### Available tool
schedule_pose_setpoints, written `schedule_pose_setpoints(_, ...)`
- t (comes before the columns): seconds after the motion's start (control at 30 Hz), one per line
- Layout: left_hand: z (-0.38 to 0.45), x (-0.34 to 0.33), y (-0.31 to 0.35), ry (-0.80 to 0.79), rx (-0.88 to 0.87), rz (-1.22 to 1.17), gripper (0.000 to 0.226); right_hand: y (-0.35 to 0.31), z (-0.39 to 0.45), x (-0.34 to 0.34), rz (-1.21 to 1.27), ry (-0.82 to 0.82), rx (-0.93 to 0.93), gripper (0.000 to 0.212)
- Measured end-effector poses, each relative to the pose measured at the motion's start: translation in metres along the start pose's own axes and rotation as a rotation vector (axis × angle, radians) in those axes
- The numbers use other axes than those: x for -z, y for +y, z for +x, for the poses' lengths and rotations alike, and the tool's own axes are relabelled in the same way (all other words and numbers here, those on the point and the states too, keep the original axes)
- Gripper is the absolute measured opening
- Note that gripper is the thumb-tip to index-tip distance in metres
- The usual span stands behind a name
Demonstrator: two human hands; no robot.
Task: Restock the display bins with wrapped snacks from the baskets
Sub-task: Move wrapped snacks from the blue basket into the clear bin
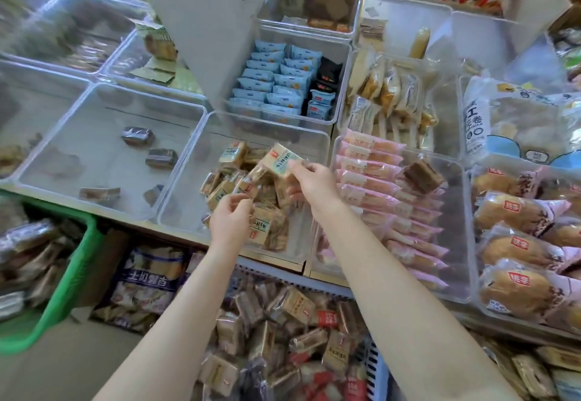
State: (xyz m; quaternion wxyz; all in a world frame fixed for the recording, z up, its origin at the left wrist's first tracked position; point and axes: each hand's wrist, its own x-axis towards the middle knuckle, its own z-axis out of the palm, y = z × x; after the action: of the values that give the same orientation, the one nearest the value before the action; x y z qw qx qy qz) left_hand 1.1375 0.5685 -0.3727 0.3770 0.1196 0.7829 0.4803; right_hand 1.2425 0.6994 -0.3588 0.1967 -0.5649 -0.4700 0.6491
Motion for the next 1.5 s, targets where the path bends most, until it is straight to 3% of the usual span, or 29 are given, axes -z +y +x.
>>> schedule_pose_setpoints(0.13,-0.005,-0.009,0.004,-0.041,-0.083,0.13,0.016,-0.001,0.015,-0.008,-0.167,-0.039,0.001,0.037)
schedule_pose_setpoints(0.2,-0.008,-0.023,0.005,-0.073,-0.192,0.226,0.014,0.002,0.012,0.016,-0.227,0.028,0.068,0.023)
schedule_pose_setpoints(0.27,-0.012,-0.045,0.006,-0.098,-0.369,0.387,0.017,0.002,0.002,0.051,-0.258,0.227,0.252,0.01)
schedule_pose_setpoints(0.33,-0.015,-0.075,0.01,-0.125,-0.614,0.513,0.034,-0.003,-0.01,0.093,-0.292,0.475,0.412,0.013)
schedule_pose_setpoints(0.47,-0.02,-0.142,0.022,-0.301,-1.022,0.872,0.074,-0.004,0.003,0.18,-0.438,0.736,0.403,0.012)
schedule_pose_setpoints(0.53,-0.021,-0.164,0.024,-0.404,-1.027,1.115,0.08,0.006,0.025,0.214,-0.593,0.76,0.292,0.021)
schedule_pose_setpoints(0.63,-0.017,-0.173,0.013,-0.444,-0.995,1.314,0.079,0.024,0.05,0.24,-0.716,0.633,0.098,0.043)
schedule_pose_setpoints(0.77,-0.013,-0.172,0.007,-0.419,-0.993,1.405,0.077,0.047,0.064,0.24,-0.765,0.547,0.066,0.036)
schedule_pose_setpoints(0.87,-0.012,-0.174,0.007,-0.418,-0.978,1.426,0.078,0.051,0.053,0.232,-0.629,0.58,0.079,0.027)
schedule_pose_setpoints(0.97,-0.014,-0.173,0.008,-0.428,-0.962,1.441,0.08,0.047,0.016,0.227,-0.287,0.594,0.075,0.028)
schedule_pose_setpoints(1.03,-0.016,-0.173,0.016,-0.467,-0.917,1.403,0.082,0.046,-0.015,0.226,0.021,0.556,0.063,0.031)
schedule_pose_setpoints(1.1,-0.025,-0.171,0.032,-0.53,-0.819,1.274,0.083,0.046,-0.049,0.224,0.427,0.377,0.06,0.033)
schedule_pose_setpoints(1.2,-0.053,-0.155,0.07,-0.755,-0.559,0.683,0.077,0.04,-0.099,0.212,0.867,0.003,-0.062,0.032)
schedule_pose_setpoints(1.27,-0.076,-0.137,0.09,-0.996,-0.406,0.29,0.075,0.04,-0.126,0.2,0.955,-0.257,-0.096,0.038)
schedule_pose_setpoints(1.3,-0.087,-0.127,0.097,-1.059,-0.385,0.242,0.07,0.042,-0.136,0.194,0.954,-0.376,-0.088,0.043)
schedule_pose_setpoints(1.37,-0.104,-0.111,0.101,-1.003,-0.372,0.222,0.048,0.045,-0.152,0.184,0.898,-0.496,-0.073,0.05)
schedule_pose_setpoints(1.43,-0.118,-0.098,0.1,-0.872,-0.327,0.169,0.022,0.043,-0.166,0.175,0.773,-0.441,-0.087,0.052)
schedule_pose_setpoints(1.5,-0.125,-0.085,0.092,-0.777,-0.218,0.075,0.019,0.043,-0.176,0.168,0.681,-0.253,-0.12,0.053)
